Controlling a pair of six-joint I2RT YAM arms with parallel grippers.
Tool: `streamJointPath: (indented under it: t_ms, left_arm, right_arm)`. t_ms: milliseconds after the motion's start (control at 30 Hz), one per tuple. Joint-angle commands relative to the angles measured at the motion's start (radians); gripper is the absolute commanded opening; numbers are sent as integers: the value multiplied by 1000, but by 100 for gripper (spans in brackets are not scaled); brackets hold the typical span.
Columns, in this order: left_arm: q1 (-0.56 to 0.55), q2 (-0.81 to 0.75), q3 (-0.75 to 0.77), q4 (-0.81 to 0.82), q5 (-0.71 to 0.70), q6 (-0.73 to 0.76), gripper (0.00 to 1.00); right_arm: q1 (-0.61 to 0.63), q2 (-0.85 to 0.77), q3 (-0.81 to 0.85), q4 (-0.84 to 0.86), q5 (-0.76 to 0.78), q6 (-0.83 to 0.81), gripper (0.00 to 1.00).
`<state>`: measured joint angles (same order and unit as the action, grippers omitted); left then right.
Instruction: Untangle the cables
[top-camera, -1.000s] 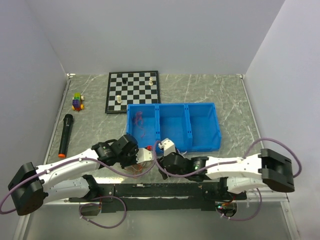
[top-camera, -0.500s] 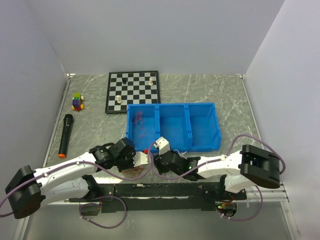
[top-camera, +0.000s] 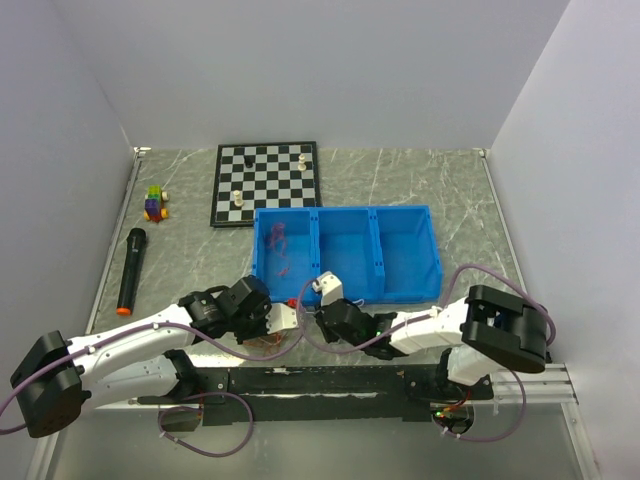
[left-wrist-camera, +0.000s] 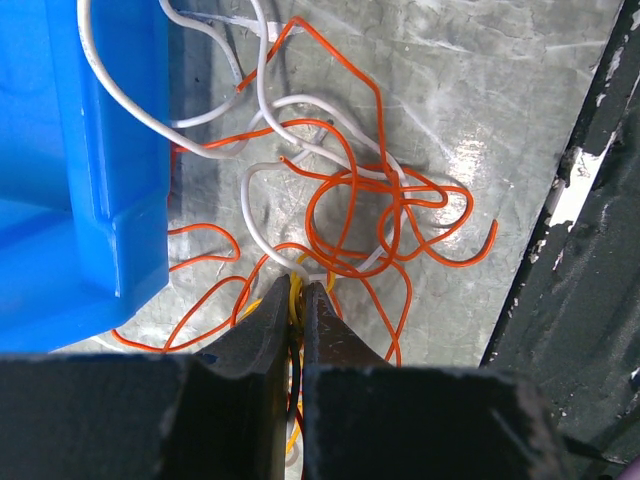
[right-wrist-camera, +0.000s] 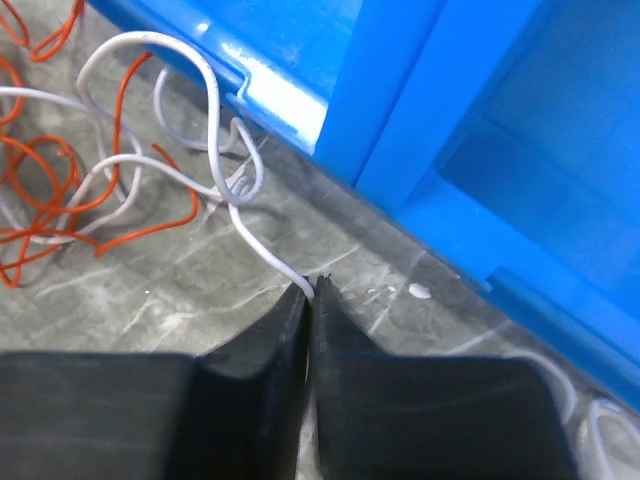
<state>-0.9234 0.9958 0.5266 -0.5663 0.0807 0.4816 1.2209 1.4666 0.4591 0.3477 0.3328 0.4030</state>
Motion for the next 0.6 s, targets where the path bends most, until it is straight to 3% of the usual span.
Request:
streamJointPath:
  t_ms: [0,267,567]
  left_arm:
    - [9,-3,-7,-1,-18,-1,8]
    - [44,-20,1,-9,-2,11,8]
    - [55,-59,-25,-27,34,37,9]
  right_arm:
    - [6,-70,-42,-25,-47,97,0]
    - [37,-480,-105,-300,67,238,0]
    - [37,-894,35,-740,291,266,0]
